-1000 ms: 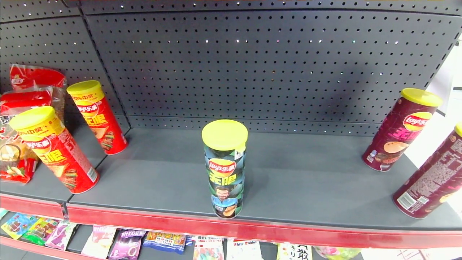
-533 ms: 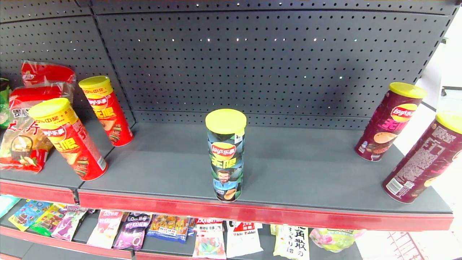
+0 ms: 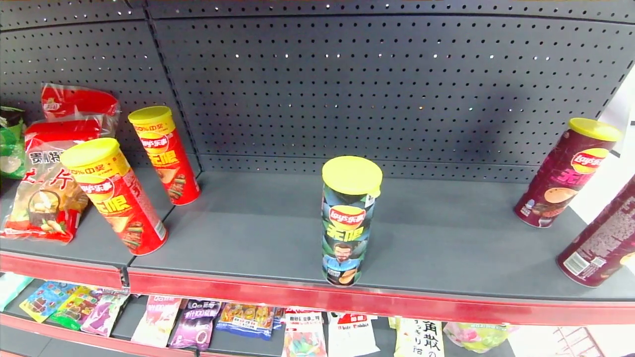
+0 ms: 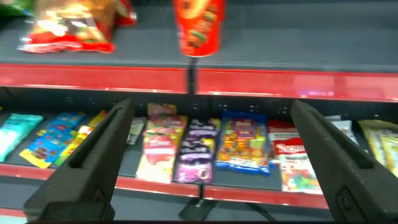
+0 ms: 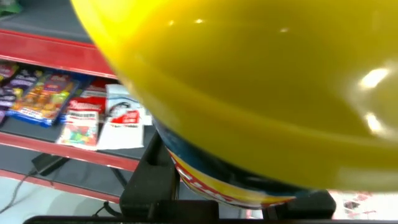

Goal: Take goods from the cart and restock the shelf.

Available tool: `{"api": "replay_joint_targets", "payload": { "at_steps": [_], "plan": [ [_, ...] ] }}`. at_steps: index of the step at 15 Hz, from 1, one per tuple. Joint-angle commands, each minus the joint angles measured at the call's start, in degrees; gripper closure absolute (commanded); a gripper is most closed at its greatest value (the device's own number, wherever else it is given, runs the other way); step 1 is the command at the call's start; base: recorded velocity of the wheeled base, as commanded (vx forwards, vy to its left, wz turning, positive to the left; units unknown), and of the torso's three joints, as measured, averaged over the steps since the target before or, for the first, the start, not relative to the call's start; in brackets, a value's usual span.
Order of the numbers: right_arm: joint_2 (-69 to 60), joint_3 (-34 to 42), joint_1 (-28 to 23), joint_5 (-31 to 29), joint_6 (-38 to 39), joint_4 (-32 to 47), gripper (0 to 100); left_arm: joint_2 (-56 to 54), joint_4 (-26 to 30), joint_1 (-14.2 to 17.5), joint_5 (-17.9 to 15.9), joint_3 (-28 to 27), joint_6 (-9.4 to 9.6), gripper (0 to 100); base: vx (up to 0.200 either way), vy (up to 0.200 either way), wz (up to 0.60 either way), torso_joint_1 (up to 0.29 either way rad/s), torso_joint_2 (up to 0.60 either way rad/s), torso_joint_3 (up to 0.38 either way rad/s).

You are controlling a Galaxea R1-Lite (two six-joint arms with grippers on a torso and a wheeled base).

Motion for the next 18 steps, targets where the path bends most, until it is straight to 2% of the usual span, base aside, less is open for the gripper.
{"api": "replay_joint_targets", "payload": {
  "at_steps": [1, 7, 11, 18],
  "plan": [
    [0.0, 0.0, 0.0, -0.1, 0.0, 0.0, 100, 0.1, 0.1, 0.0, -0.1, 0.1, -0.02, 0, 0.000, 0.000, 0.00, 0.000, 0.00, 0.000],
    [0.0, 0.0, 0.0, -0.1, 0.0, 0.0, 100, 0.1, 0.1, 0.0, -0.1, 0.1, -0.11, 0, 0.000, 0.000, 0.00, 0.000, 0.00, 0.000],
    [0.0, 0.0, 0.0, -0.1, 0.1, 0.0, 100, 0.1, 0.1, 0.0, -0.9, 0.1, -0.11, 0, 0.000, 0.000, -0.60, -0.001, 0.00, 0.000],
    [0.0, 0.0, 0.0, 0.0, 0.9, 0.1, 100, 0.1, 0.1, 0.0, -1.3, 0.1, -0.90, 0, 0.000, 0.000, 0.00, 0.000, 0.00, 0.000]
  ]
}}
